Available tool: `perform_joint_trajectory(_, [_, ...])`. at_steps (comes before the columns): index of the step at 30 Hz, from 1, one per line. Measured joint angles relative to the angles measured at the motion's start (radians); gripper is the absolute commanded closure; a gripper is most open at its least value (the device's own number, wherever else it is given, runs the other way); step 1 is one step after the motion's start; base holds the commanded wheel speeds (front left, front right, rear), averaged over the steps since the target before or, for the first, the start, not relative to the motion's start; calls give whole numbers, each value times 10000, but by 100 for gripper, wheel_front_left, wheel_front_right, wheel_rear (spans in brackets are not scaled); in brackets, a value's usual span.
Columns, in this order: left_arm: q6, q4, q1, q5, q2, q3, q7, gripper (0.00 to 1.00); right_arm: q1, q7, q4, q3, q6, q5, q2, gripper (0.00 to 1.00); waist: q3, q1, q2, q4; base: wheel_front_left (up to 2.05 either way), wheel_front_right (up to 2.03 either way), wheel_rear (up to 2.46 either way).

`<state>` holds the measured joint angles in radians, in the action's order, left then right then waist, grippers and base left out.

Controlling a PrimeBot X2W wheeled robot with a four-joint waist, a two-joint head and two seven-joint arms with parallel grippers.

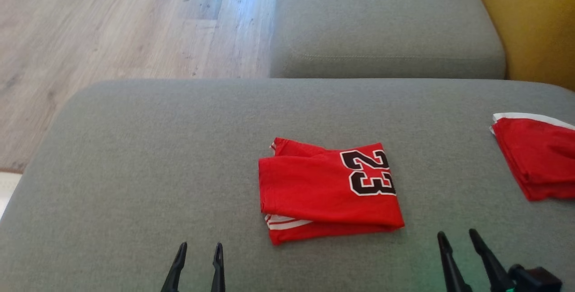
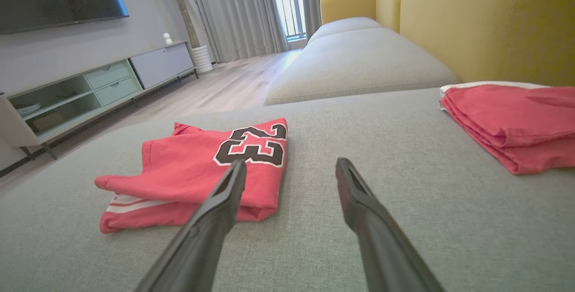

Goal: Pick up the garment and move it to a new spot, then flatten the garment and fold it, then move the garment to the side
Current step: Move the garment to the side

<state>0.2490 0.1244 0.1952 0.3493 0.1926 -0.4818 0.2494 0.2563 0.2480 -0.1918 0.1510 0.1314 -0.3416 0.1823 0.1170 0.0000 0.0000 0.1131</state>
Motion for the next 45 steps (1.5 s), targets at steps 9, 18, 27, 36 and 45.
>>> perform_joint_trajectory(9, [-128,128,-45,-161,-148,-4,0,0,-808,-184,-1333,744,0,-1005,176,0,-551,0,0,505,0,0,0])
perform_joint_trajectory(18, [-307,314,-492,-336,-334,-56,0,0,-3039,-2504,-2552,1452,0,-4395,755,0,-1359,1,0,1033,0,0,0])
perform_joint_trajectory(27, [-499,495,-1104,-520,-704,-54,0,0,-4750,-3310,-3507,1937,0,-6086,1392,0,-2216,3,0,1340,0,0,0])
perform_joint_trajectory(36, [-654,706,-1382,-619,-888,-29,0,0,-5021,-3626,-3402,2679,0,-7561,1714,100,-2355,0,0,1482,0,0,0])
perform_joint_trajectory(45, [-744,723,-1367,-777,-968,54,0,0,-5186,-3260,-2759,3150,0,-7927,2897,100,-2334,-1,0,937,0,0,0])
